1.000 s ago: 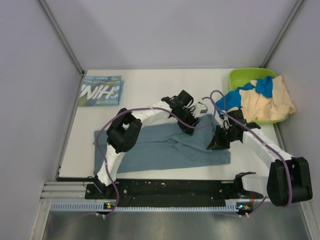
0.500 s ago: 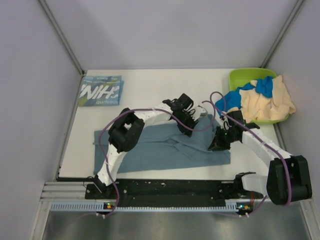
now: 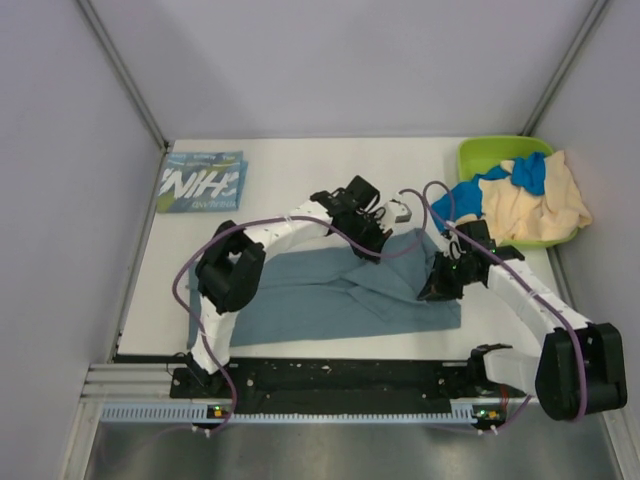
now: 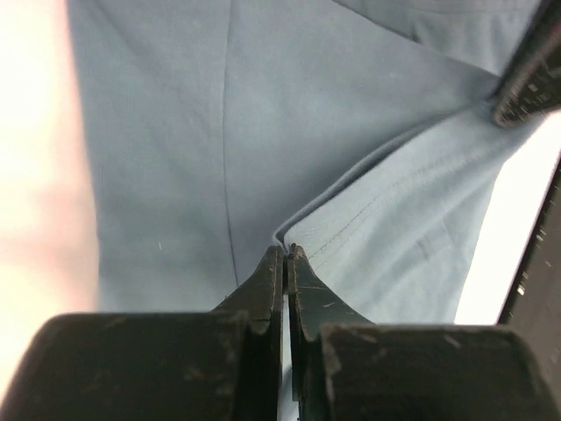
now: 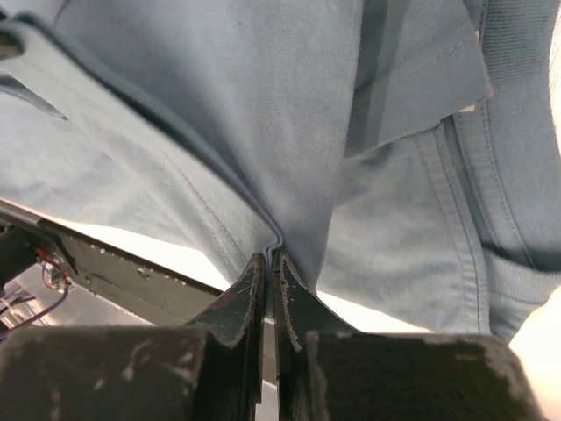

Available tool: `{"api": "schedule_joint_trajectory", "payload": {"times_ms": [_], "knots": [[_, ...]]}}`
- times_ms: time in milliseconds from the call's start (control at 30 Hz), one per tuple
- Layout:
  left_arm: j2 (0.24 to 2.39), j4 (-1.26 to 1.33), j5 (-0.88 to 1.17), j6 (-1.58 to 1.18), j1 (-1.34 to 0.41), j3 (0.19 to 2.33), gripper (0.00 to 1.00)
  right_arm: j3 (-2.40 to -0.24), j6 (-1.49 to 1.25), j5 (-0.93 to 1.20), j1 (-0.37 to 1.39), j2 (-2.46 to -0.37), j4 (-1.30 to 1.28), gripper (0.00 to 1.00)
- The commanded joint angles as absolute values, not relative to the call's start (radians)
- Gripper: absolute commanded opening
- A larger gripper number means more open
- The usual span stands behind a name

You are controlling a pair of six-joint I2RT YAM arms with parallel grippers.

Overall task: Fold and stack the t-shirts
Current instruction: Fold the other side of the tshirt into a rectangle

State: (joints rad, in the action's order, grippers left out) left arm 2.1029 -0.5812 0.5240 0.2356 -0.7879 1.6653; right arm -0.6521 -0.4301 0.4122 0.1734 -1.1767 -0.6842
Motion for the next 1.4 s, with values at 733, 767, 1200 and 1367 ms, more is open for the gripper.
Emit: {"api": "schedule_joint_trajectory", "payload": {"times_ms": [733, 767, 1200, 1367], "knots": [[1.894, -0.407, 0.566, 0.075, -0.637, 1.414, 0.00, -1.011, -0.243, 0.246, 0.264, -1.400, -0.694, 0.00], [1.904, -0.382, 0.552, 0.065, -0.634, 1.410, 0.00, -1.020, -0.212, 0.207, 0.262, -1.438, -0.655, 0.00], [1.927, -0.272, 0.428, 0.011, -0.637, 1.365, 0.00, -0.907, -0.133, 0.097, 0.236, -1.506, -0.221, 0.00], [1.956, -0.296, 0.401, 0.011, -0.638, 1.359, 0.00, -0.934, -0.144, 0.087, 0.238, -1.549, -0.305, 0.00]]}}
